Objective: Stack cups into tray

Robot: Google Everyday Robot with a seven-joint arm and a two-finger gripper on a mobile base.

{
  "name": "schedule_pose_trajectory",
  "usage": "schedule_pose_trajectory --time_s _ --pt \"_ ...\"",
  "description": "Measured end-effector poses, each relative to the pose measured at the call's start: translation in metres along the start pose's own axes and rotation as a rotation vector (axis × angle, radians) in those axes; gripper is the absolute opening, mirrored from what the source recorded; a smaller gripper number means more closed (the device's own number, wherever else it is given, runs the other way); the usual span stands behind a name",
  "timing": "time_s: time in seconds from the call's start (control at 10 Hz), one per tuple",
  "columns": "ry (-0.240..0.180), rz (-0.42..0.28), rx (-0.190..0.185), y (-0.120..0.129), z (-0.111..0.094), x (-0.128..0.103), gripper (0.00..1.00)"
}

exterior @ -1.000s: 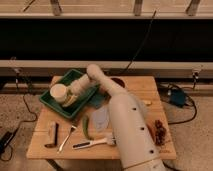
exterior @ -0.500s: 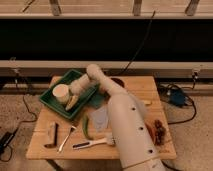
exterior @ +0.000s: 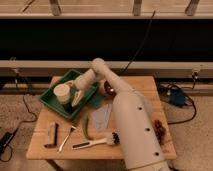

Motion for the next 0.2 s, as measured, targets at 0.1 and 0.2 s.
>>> schedule_pose_trajectory --time_s 0.1,0.2 --pt "0.0 -0.003 -0.001 -0.0014 0.0015 -0.0016 0.8" --pt "-0.001 -0.002 -0.001 -0.001 0.0017 -0.0013 0.8"
